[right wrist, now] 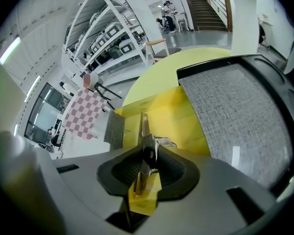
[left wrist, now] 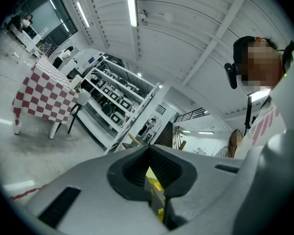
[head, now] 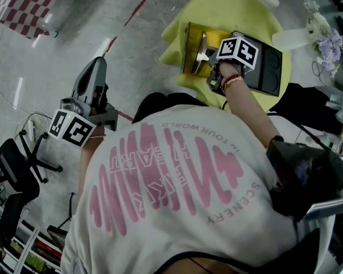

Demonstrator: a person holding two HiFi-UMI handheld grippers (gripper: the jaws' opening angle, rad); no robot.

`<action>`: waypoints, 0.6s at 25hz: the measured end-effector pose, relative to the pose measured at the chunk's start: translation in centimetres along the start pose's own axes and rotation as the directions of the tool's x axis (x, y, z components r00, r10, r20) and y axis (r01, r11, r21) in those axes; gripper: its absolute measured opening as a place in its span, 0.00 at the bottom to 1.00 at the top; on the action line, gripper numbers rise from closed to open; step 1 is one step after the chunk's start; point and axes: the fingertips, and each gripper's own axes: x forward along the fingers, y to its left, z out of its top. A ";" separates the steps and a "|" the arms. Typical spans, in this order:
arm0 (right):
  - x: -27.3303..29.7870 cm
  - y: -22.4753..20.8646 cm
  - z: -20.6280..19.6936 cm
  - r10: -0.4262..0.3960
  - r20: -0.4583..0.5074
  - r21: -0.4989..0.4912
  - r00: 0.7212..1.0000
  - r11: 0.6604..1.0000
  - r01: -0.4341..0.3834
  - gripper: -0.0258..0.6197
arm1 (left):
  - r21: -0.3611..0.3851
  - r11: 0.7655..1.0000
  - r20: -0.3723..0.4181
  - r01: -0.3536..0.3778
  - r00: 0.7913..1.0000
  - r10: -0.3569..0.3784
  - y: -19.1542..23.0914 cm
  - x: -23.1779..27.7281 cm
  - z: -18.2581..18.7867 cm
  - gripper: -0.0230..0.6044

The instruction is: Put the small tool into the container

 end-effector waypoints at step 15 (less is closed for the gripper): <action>0.3 -0.4 -0.4 -0.092 0.022 -0.021 0.996 0.996 0.092 0.22 | -0.002 1.000 0.006 -0.012 1.000 0.012 0.6 -1.1 0.4 0.05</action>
